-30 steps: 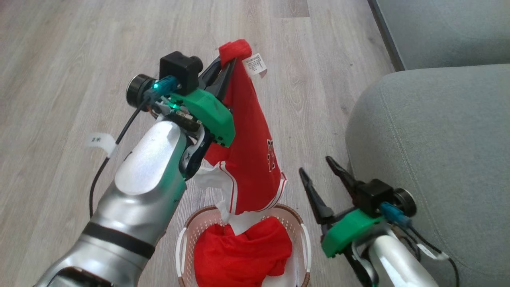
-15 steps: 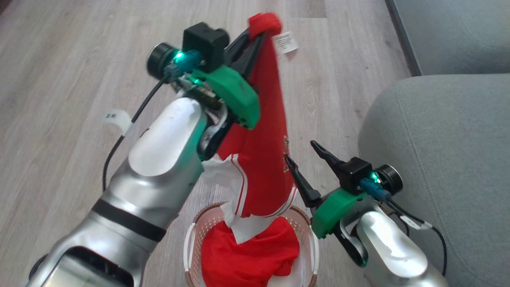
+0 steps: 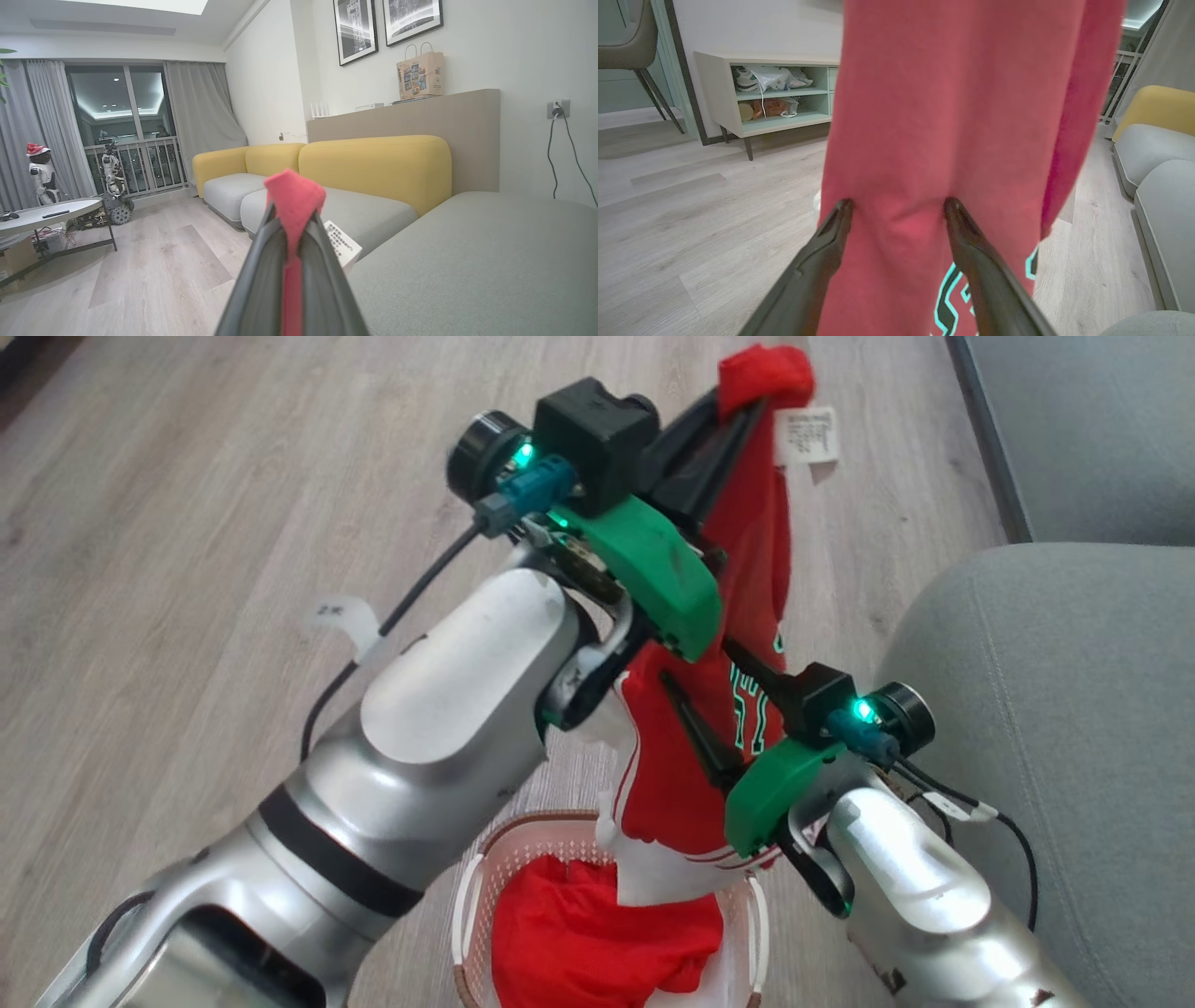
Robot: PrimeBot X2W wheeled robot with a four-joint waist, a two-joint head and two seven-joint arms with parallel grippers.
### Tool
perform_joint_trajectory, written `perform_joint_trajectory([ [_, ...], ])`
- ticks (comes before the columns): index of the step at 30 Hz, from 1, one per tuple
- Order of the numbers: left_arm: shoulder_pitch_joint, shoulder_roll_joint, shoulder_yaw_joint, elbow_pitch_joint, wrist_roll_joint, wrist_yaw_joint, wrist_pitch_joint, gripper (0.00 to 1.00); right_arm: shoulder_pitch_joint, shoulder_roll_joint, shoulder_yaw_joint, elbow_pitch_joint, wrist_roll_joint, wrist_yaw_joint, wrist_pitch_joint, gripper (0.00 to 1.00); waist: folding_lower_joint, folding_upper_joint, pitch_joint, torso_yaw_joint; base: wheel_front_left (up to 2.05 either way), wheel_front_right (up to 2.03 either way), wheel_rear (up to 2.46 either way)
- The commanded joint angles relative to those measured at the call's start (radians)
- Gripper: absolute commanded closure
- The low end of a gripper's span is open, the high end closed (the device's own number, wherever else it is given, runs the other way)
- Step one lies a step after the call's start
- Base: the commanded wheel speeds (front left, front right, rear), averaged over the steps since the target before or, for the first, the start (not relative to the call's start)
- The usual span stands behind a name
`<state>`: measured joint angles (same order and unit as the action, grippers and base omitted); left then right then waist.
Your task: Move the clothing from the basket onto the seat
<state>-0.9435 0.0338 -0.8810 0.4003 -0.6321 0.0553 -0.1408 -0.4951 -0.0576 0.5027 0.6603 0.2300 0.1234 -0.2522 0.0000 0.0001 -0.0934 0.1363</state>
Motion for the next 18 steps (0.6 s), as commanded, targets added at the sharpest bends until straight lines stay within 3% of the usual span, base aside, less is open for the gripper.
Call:
perform_joint_trajectory([
  [1, -0.073, 0.017, 0.027, -0.034, -0.009, 0.01, 0.001, 1.0, -0.05, 0.007, 0.012, -0.023, 0.008, 0.007, -0.01, 0.0, 0.0, -0.0001, -0.002, 0.005, 0.0, 0.0, 0.0],
  [2, -0.073, 0.017, 0.018, -0.039, -0.017, 0.014, 0.0, 1.0, -0.053, 0.007, 0.012, -0.019, 0.011, 0.007, -0.01, 0.0, 0.0, -0.0001, -0.003, 0.008, 0.0, 0.0, 0.0],
  [4, -0.075, 0.016, 0.002, -0.046, -0.032, 0.023, -0.001, 1.0, -0.059, 0.007, 0.011, -0.012, 0.011, 0.007, -0.01, 0.8, 0.0, -0.0001, -0.005, 0.014, 0.0, 0.0, 0.0],
  [5, -0.076, 0.016, -0.005, -0.049, -0.038, 0.026, -0.002, 1.0, -0.061, 0.007, 0.007, -0.01, 0.009, 0.007, -0.01, 1.0, 0.0, -0.0001, -0.006, 0.017, 0.0, 0.0, 0.0],
  [18, -0.041, 0.034, -0.002, 0.058, -0.09, 0.058, -0.028, 1.0, -0.048, 0.007, -0.006, -0.035, 0.006, 0.007, -0.01, 1.0, 0.0, -0.0001, -0.008, 0.007, 0.0, 0.0, 0.0],
])
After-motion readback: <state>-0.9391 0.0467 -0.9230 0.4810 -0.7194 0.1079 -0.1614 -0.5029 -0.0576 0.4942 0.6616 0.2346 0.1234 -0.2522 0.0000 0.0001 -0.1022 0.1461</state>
